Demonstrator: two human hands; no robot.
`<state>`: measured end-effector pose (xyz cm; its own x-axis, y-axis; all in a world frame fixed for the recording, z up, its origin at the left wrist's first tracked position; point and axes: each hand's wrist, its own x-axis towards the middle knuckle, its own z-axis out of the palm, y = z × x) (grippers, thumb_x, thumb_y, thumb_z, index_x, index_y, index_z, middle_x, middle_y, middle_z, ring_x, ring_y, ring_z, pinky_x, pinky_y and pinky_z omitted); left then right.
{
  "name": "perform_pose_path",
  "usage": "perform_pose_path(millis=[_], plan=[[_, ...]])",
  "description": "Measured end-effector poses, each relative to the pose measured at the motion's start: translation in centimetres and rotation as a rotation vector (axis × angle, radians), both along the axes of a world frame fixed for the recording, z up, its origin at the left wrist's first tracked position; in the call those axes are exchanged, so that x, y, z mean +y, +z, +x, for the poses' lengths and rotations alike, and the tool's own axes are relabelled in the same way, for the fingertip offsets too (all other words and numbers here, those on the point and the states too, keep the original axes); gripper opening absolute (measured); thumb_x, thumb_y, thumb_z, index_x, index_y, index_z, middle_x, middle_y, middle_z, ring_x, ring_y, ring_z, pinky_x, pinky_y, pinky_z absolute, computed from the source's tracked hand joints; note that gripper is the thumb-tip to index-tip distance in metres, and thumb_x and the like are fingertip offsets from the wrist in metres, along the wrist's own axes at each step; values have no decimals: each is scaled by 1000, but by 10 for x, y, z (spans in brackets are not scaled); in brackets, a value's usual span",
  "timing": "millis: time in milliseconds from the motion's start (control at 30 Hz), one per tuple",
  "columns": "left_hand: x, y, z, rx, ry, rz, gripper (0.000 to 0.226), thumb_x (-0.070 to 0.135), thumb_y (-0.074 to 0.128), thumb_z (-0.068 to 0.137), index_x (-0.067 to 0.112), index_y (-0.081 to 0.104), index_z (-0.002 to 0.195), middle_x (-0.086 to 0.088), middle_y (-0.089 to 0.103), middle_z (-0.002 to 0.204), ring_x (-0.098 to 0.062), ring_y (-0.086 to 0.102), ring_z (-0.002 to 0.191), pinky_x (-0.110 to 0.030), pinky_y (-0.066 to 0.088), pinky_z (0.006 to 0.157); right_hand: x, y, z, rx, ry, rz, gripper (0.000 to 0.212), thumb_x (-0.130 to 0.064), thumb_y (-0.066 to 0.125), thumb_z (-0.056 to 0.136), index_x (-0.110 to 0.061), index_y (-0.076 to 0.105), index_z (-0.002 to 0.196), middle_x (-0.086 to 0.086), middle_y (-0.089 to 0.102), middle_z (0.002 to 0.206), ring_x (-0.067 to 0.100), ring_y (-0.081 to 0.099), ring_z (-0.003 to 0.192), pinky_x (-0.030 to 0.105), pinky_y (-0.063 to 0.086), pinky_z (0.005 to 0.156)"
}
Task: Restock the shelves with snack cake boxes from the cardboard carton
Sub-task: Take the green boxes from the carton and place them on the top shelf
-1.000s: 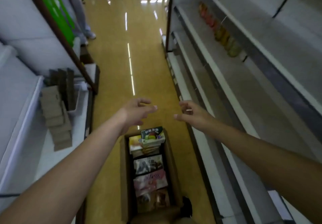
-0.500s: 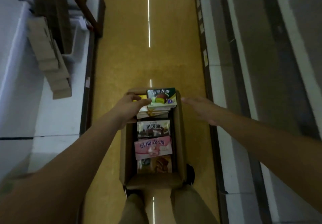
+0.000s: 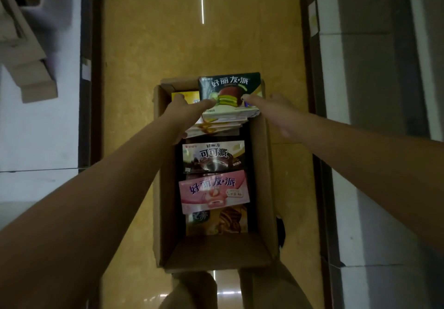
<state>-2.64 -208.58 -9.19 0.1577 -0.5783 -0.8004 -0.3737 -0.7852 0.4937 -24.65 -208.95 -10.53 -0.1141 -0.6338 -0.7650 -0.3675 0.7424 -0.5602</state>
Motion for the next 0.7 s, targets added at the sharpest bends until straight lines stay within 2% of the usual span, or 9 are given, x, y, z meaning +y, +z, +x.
perform_pose_path(millis=[67,133,233,300,367,433,467,567,700], plan=[[-7,-21,1,39,43,41,112,64,74,80,18,13,162,-10,25,166,-36,36,145,-53,44,90,-3,-19,5,-28,-19,-13,99,-68,74,75,-16,39,152,5,49,151,23,50,132,36,45,100],[-15,-36,0,97,67,79,115,70,77,72,20,22,160,-10,29,164,-38,37,143,-57,47,92,-5,-37,8,-74,-44,-8,93,-67,75,74,-17,46,147,2,56,143,21,53,127,37,46,100],[-25,-53,-4,149,47,82,120,78,78,58,22,35,155,-8,42,155,-32,52,124,-59,53,91,-9,-51,15,-108,-75,-21,93,-65,77,72,-15,47,145,0,56,139,20,52,127,37,44,100],[-29,-59,-9,177,48,74,118,79,79,49,22,47,147,-8,56,142,-31,63,112,-54,60,78,-14,-55,20,-135,-100,-1,100,-66,78,64,-15,47,145,1,57,139,20,53,126,35,42,94],[-32,-64,-14,226,73,66,100,74,81,52,22,58,135,-9,66,130,-34,68,105,-49,62,71,-17,-57,23,-172,-150,22,85,-59,79,73,-13,52,138,3,64,130,17,62,112,27,47,80],[-34,-68,-16,264,97,76,82,68,82,61,22,63,127,-9,70,121,-34,72,100,-52,61,75,-20,-59,23,-207,-198,40,64,-49,76,85,-10,54,131,3,69,118,14,67,95,23,47,58],[-35,-71,-16,270,104,88,80,67,83,61,22,65,125,-9,71,120,-34,72,99,-54,61,78,-21,-59,23,-219,-211,54,65,-49,76,85,-10,52,131,3,67,119,15,66,96,24,45,58],[-37,-77,-15,285,106,109,76,64,84,64,23,65,125,-10,72,118,-36,73,99,-57,59,82,-21,-59,24,-232,-240,66,82,-55,80,76,-12,50,140,6,64,131,23,62,113,32,41,72],[-39,-76,-17,276,106,110,83,65,86,58,25,62,127,-11,70,121,-39,71,101,-58,60,80,-21,-56,24,-248,-256,63,65,-50,76,84,-13,53,132,7,69,120,21,68,100,34,52,68]])
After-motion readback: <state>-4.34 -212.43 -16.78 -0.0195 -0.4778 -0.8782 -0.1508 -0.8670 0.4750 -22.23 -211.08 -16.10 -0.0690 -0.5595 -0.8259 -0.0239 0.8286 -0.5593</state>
